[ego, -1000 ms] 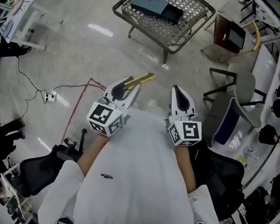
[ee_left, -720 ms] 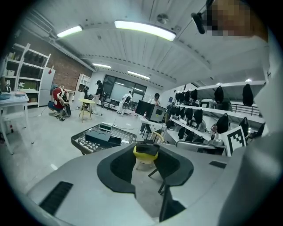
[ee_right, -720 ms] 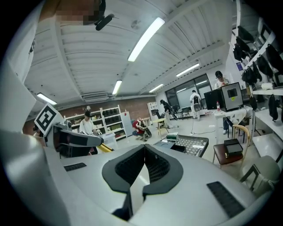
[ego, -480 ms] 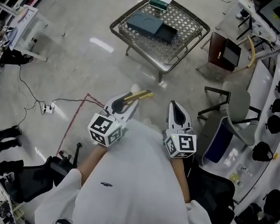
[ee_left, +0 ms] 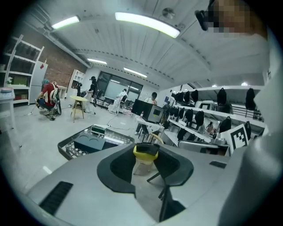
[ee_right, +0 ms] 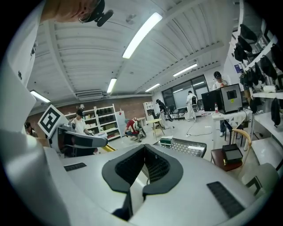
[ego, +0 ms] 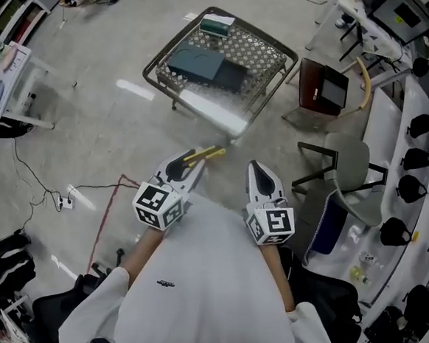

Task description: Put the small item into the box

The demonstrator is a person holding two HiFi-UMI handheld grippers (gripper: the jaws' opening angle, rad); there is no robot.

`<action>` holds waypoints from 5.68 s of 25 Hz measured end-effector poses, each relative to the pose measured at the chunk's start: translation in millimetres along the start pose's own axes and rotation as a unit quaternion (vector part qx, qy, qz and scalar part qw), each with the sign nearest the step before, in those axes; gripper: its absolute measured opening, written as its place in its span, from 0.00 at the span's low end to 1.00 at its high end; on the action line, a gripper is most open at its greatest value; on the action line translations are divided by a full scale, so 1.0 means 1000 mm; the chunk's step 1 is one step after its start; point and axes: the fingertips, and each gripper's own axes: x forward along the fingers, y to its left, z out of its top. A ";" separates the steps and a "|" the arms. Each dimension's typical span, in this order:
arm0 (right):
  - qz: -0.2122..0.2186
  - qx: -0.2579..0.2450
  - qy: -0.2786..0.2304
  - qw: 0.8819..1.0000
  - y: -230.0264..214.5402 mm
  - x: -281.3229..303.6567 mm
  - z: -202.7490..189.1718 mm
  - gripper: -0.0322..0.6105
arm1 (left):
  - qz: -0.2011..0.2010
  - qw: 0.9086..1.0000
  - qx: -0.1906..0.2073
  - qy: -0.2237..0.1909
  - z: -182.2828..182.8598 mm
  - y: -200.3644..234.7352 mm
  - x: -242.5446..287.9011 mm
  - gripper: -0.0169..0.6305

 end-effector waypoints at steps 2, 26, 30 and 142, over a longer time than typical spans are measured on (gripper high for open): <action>-0.005 -0.008 -0.003 1.000 -0.007 0.021 0.013 0.05 | -0.006 1.000 0.001 -0.003 0.015 0.015 0.017 0.21; -0.111 0.013 -0.030 0.993 -0.045 0.219 0.091 0.05 | -0.113 0.992 0.023 0.051 0.125 0.161 0.156 0.21; -0.116 0.015 -0.026 0.993 -0.072 0.245 0.088 0.05 | -0.102 0.993 0.024 0.052 0.129 0.179 0.200 0.21; -0.016 0.079 0.114 0.990 -0.194 0.332 -0.060 0.05 | 0.160 0.969 0.032 0.187 -0.082 0.264 0.410 0.03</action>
